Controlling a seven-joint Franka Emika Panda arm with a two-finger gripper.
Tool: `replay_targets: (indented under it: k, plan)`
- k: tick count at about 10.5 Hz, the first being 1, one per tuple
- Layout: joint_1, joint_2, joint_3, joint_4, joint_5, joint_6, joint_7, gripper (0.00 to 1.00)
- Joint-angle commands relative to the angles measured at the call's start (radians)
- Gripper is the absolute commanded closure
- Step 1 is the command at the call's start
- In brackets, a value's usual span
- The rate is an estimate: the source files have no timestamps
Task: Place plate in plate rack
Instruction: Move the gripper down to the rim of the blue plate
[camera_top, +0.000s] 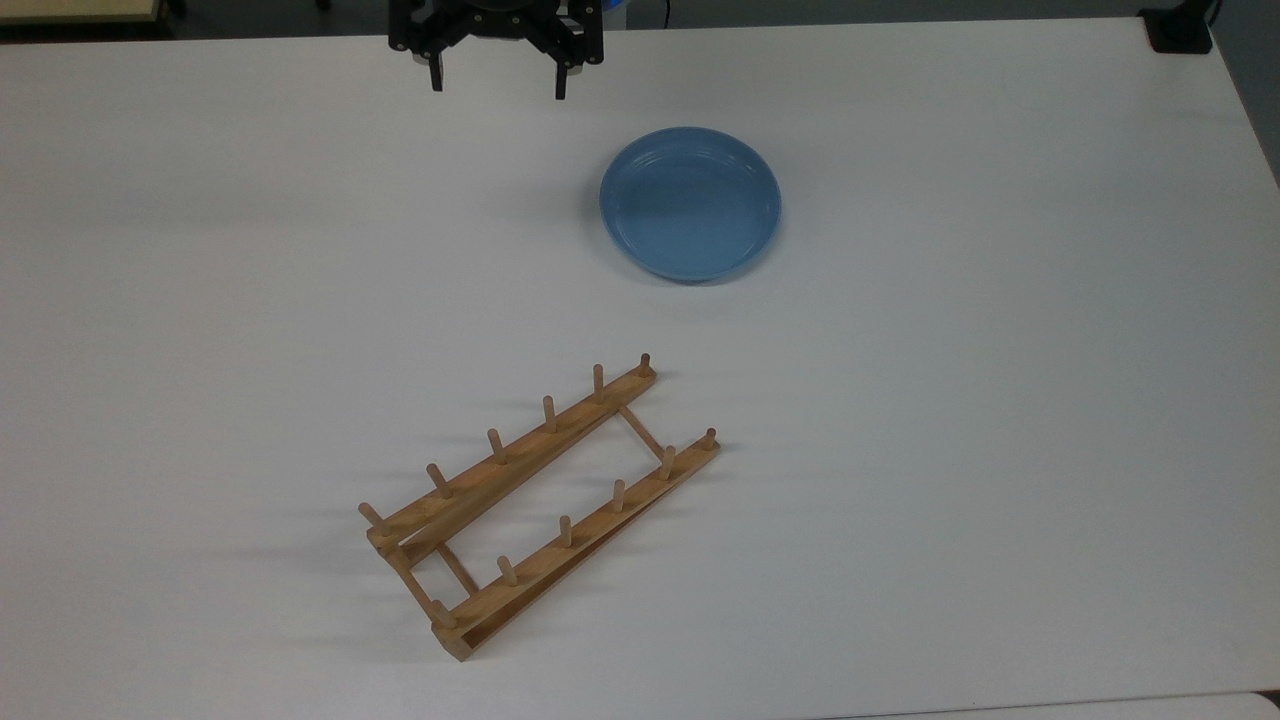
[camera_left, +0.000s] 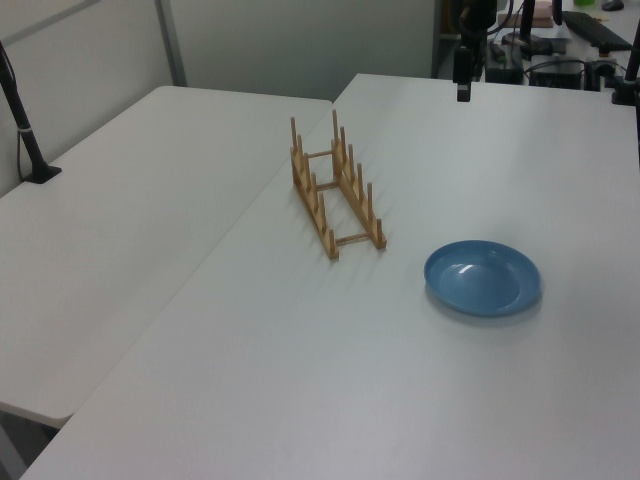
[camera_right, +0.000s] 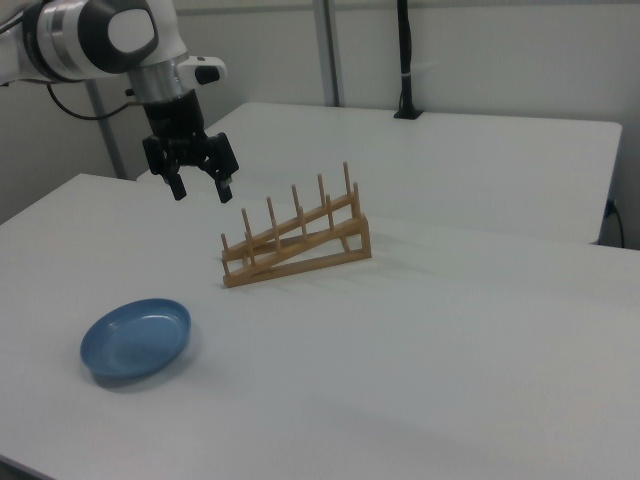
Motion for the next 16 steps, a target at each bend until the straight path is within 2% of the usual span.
replay_targets:
  k: [1,11,14,16]
  plan:
    - [0.009,0.034,0.0,-0.006,0.013,-0.009,-0.183,0.0]
    - [0.015,0.033,0.001,-0.019,0.013,-0.015,-0.183,0.0]
    - [0.066,0.041,0.003,-0.093,0.013,0.008,-0.195,0.0]
    - [0.133,0.053,0.001,-0.194,0.01,0.08,-0.198,0.0]
